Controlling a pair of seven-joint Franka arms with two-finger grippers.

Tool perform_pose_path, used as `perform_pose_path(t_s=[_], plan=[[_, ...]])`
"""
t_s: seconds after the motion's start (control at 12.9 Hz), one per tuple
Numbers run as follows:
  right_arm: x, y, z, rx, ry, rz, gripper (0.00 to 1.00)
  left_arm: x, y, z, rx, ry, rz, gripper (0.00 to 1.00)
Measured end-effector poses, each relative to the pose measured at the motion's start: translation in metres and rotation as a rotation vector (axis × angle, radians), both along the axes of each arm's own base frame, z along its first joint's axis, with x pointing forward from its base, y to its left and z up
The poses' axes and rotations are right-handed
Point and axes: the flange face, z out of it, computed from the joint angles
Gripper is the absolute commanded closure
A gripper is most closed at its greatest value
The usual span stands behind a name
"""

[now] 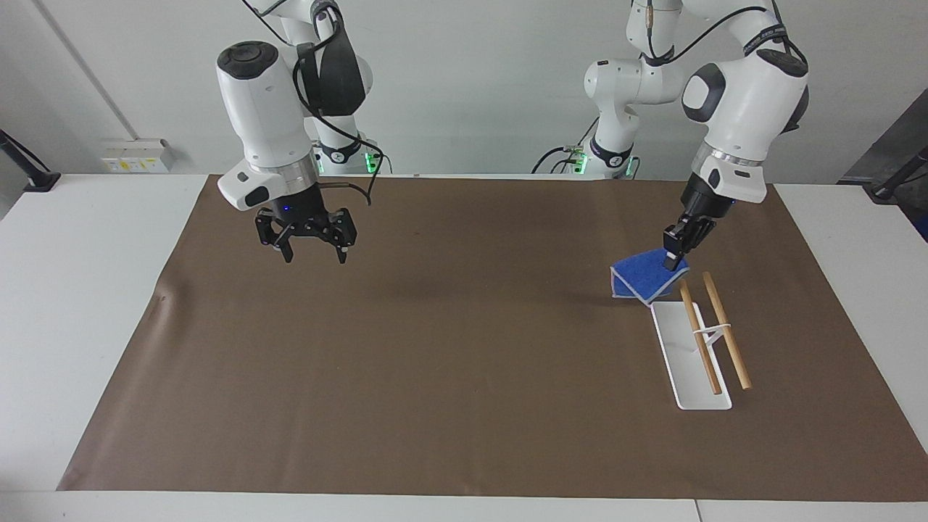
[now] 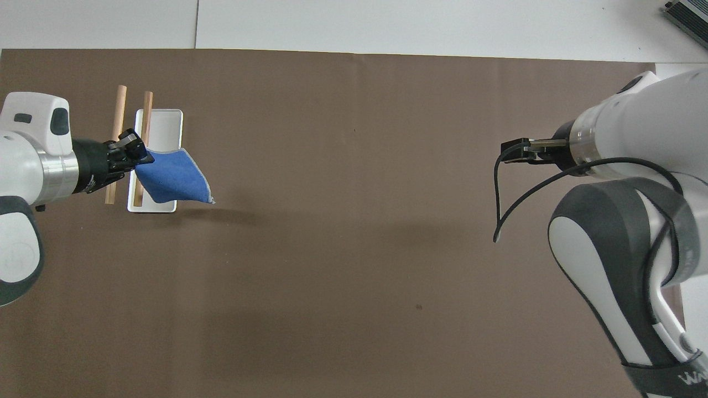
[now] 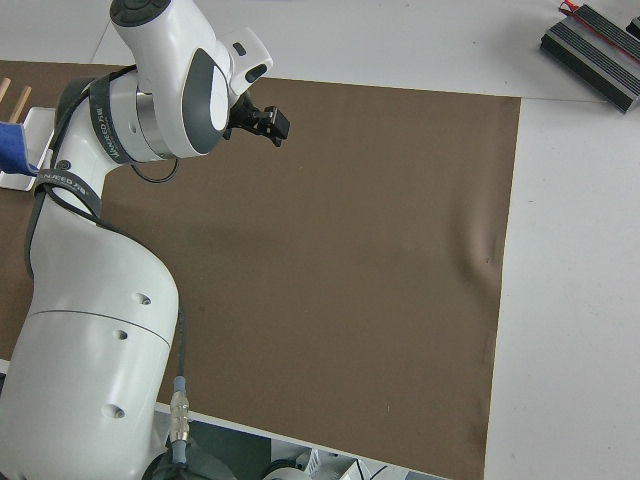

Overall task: Right arm passes towel to left arm to hang
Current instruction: 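Drape the towel over the wooden dowels with the left gripper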

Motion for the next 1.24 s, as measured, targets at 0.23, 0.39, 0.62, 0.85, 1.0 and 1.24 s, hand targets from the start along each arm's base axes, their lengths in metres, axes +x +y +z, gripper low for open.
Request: perform_pose_path(t_s=[0.23, 0.39, 0.62, 0.85, 1.0, 1.24], plan=[[-0.008, -0.042, 0.023, -0.017, 0.024, -0.043, 0.00, 0.026, 0.040, -0.013, -0.159, 0.030, 0.150, 1.00], [-0.015, -0.074, 0.036, -0.027, 0.058, -0.035, 0.00, 0.041, 0.061, -0.021, -0.240, 0.045, 0.233, 1.00], [-0.033, -0.100, 0.078, -0.029, 0.119, -0.058, 0.00, 0.057, 0.090, -0.020, -0.315, 0.042, 0.335, 1.00], [-0.048, -0.116, 0.097, -0.020, 0.150, -0.090, 0.00, 0.065, 0.117, -0.015, -0.427, 0.042, 0.497, 1.00], [-0.053, -0.126, 0.103, -0.005, 0.142, -0.109, 0.00, 0.068, 0.135, -0.014, -0.516, 0.027, 0.618, 1.00], [-0.055, -0.127, 0.107, -0.002, 0.135, -0.111, 0.00, 0.067, 0.155, -0.018, -0.649, 0.063, 0.779, 1.00]])
